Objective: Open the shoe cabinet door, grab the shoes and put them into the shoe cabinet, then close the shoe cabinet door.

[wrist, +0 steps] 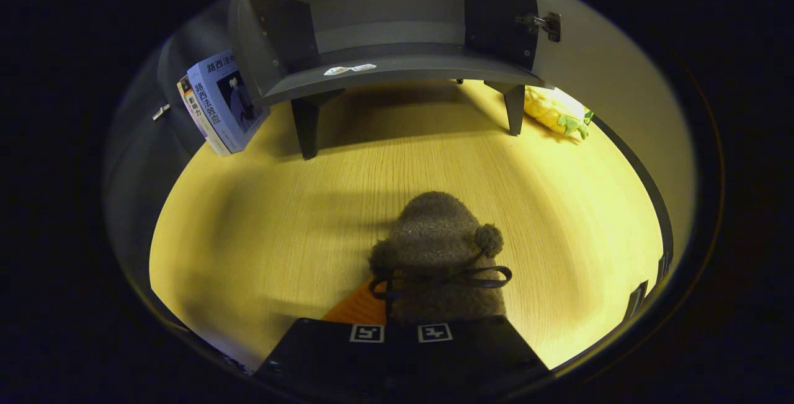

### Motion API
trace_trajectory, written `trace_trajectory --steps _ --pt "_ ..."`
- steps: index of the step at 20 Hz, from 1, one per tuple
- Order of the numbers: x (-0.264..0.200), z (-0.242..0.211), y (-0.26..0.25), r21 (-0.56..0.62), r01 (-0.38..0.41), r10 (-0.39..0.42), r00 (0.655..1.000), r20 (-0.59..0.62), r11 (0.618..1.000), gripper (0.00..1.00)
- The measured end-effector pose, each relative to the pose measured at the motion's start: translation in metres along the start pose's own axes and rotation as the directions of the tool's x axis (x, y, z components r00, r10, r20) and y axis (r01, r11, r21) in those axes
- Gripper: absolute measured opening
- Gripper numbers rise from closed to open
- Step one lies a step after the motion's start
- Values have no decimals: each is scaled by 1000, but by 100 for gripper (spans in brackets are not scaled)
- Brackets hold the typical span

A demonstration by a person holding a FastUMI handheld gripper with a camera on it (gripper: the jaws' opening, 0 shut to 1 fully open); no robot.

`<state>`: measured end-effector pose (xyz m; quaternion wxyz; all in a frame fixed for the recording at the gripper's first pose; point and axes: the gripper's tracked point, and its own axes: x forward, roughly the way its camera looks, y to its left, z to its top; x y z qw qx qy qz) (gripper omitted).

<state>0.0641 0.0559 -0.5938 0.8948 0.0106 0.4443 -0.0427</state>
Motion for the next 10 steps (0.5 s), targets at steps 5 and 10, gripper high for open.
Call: trace_trajectory --steps 5,10 --pt "-50 36 -5 -12 -2 2 999 40 1000 5" --pt "-114 95 -12 2 0 0 992 125 1000 5"
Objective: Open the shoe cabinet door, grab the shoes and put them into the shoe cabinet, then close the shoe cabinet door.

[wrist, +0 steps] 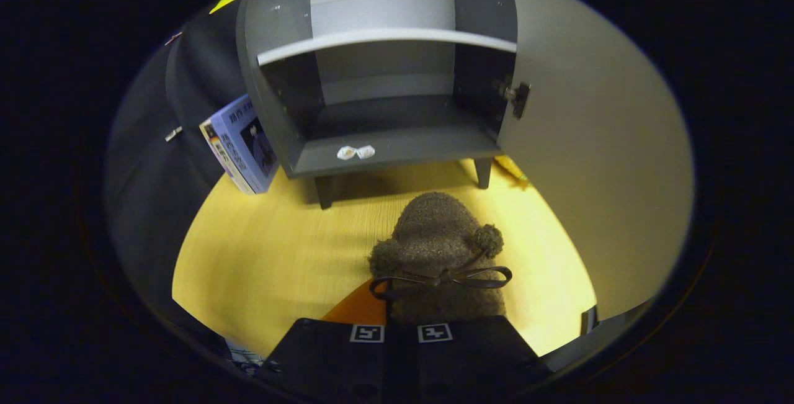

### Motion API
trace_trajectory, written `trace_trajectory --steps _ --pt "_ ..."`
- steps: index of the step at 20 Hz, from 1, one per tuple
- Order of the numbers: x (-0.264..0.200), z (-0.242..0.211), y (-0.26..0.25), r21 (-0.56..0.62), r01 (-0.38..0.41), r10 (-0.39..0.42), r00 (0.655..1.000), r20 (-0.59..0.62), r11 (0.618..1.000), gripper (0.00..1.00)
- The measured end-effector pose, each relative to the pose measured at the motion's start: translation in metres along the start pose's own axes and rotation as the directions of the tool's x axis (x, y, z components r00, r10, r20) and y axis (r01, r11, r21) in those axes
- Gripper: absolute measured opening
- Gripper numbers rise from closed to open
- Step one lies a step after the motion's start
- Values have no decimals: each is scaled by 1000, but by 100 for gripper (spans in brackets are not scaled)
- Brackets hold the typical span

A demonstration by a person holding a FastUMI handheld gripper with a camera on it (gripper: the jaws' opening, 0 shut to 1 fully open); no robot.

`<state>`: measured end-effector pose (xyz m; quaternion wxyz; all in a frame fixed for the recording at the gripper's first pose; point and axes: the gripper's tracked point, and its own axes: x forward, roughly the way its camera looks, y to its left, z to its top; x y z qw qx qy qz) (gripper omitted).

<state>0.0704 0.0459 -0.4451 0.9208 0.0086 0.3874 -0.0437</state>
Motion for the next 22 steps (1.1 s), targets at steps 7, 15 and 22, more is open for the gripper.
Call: trace_trajectory --steps 7,15,22 --pt "-40 94 4 6 -5 4 994 111 1000 5" --pt "-44 199 13 19 -12 8 980 199 1000 5" --pt "-32 289 26 -14 -16 19 974 224 1000 5"
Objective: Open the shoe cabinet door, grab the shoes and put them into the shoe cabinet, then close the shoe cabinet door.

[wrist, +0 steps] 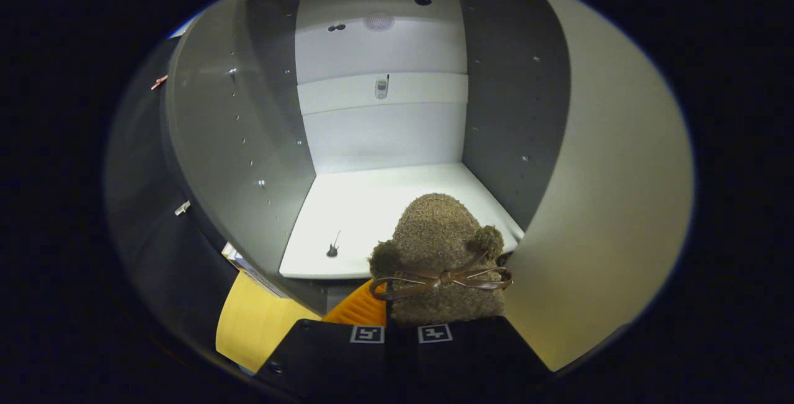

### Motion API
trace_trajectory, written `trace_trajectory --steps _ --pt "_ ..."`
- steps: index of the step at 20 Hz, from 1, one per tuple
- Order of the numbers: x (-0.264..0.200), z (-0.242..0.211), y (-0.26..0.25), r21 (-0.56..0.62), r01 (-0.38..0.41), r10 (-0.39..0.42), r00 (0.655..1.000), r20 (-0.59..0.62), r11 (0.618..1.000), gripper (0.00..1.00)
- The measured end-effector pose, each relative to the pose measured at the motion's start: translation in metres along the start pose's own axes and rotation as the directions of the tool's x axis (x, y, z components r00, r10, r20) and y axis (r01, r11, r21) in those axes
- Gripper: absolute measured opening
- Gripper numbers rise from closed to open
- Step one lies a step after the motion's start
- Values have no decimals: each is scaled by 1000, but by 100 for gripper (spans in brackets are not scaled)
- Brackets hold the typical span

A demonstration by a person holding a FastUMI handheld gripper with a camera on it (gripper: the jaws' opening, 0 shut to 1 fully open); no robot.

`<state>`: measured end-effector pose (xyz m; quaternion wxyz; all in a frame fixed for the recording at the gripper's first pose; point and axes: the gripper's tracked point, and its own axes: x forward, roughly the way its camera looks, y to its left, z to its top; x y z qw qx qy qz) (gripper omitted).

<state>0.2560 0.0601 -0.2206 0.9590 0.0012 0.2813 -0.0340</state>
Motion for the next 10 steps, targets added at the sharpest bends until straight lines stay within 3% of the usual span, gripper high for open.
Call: trace_trajectory --steps 5,10 --pt "50 47 3 10 10 -10 1000 15 1000 5" --pt "104 65 17 9 -15 16 1000 -20 1000 5"
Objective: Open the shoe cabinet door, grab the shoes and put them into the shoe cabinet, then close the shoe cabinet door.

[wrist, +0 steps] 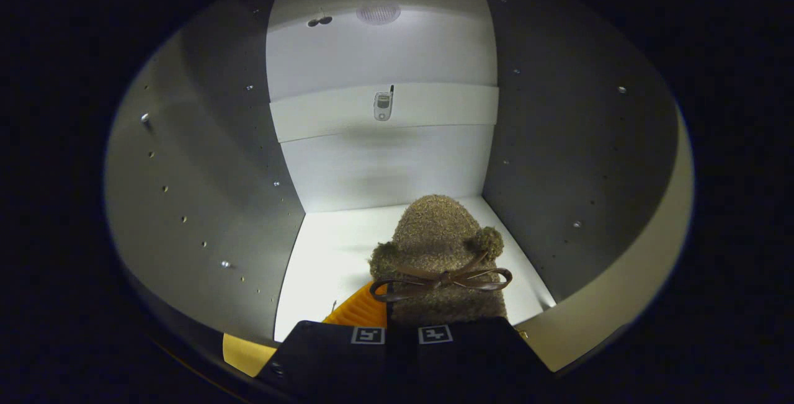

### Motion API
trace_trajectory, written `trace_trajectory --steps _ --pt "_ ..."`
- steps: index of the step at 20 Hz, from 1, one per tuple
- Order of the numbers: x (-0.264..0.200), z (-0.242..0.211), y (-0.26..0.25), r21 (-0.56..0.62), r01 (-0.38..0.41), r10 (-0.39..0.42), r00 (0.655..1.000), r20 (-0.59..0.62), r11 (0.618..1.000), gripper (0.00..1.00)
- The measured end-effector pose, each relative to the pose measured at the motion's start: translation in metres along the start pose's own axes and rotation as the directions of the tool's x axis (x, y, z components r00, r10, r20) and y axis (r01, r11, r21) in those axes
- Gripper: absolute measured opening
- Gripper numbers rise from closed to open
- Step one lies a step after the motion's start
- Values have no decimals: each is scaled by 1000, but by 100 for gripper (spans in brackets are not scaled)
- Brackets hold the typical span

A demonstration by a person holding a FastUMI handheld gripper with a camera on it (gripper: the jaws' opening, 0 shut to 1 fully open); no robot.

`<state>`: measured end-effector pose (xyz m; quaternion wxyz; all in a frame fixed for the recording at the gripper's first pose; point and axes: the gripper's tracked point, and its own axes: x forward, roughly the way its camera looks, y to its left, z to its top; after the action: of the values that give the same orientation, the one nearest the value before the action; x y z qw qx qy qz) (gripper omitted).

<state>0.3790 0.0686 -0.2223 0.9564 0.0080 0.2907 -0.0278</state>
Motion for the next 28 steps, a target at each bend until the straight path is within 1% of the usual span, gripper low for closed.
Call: trace_trajectory --steps 4,10,12,15,16,17,19,21,23,25,28 --pt "40 10 5 -2 -16 16 1000 -25 1000 5" --pt "88 10 2 69 -19 24 997 -78 997 5" --pt "100 8 2 47 -18 23 995 -95 999 6" --pt "112 11 11 25 -27 29 996 -89 999 6" --pt "112 7 7 17 -9 11 995 -99 1000 15" --pt "113 6 9 16 -13 15 994 -104 1000 24" --pt "113 5 7 0 -13 13 995 -103 1000 22" --pt "102 2 8 -33 -13 9 994 -110 999 36" --pt "90 1 9 -64 -15 9 995 -100 998 46" --pt "69 6 13 -75 -22 17 998 -63 997 51" --pt "33 16 19 -100 -29 31 999 16 995 51"
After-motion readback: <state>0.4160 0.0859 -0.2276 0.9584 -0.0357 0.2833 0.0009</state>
